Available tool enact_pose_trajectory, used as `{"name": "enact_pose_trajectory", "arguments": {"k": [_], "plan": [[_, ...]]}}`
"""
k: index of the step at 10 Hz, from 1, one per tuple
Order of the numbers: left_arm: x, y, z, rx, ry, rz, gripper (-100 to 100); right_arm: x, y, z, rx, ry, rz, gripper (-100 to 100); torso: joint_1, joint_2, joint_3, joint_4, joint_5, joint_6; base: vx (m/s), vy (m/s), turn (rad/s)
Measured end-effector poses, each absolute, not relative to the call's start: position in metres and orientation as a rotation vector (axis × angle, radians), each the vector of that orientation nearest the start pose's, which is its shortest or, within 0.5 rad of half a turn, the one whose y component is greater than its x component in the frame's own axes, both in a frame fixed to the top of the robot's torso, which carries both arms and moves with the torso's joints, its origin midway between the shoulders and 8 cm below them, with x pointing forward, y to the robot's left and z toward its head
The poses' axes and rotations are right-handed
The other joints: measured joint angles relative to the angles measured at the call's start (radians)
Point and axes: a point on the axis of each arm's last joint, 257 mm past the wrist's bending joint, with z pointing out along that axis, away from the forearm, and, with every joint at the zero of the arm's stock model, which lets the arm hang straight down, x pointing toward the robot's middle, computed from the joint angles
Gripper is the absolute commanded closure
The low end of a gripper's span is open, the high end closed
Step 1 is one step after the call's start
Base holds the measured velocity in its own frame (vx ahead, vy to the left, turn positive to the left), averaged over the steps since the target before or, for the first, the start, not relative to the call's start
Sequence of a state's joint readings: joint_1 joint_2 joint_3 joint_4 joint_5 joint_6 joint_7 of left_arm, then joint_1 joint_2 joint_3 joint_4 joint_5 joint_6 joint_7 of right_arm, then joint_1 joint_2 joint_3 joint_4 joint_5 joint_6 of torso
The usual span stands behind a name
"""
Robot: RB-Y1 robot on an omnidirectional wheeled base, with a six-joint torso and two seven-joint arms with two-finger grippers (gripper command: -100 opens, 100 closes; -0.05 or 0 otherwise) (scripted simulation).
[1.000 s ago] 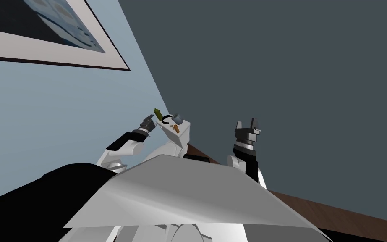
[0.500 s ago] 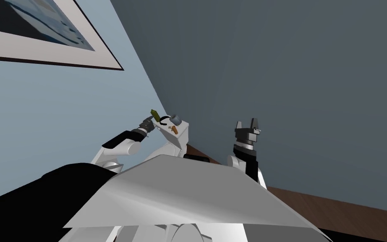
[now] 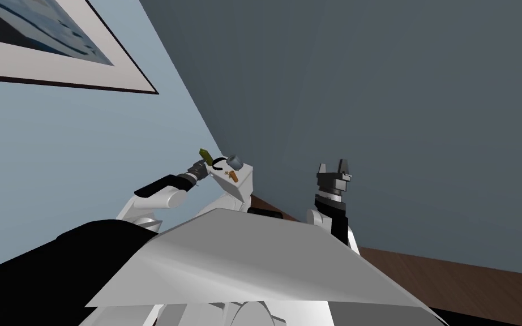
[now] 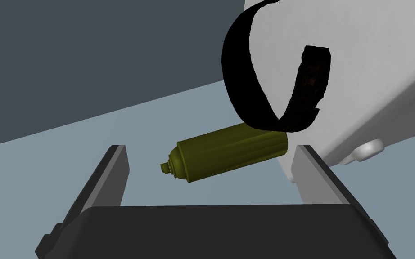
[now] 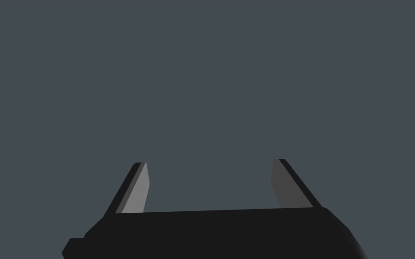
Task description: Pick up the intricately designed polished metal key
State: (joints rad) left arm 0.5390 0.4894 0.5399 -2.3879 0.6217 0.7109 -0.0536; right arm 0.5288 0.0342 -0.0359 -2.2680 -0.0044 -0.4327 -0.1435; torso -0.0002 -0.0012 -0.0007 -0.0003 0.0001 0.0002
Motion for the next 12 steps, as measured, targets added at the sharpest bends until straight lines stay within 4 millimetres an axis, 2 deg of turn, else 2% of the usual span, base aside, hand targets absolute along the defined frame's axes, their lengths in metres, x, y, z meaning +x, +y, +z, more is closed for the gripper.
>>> {"name": "enact_pose_trajectory", "arguments": {"k": [12], "plan": [[0.336,0.466,-0.158,-1.593,1.513,-0.661,-100,0.351,-0.302,-0.003,0.824,0.600,1.363,0,0.000,0.000,0.000,0.000,0.000,0.000,0.012,-0.001,-0.068]]}}
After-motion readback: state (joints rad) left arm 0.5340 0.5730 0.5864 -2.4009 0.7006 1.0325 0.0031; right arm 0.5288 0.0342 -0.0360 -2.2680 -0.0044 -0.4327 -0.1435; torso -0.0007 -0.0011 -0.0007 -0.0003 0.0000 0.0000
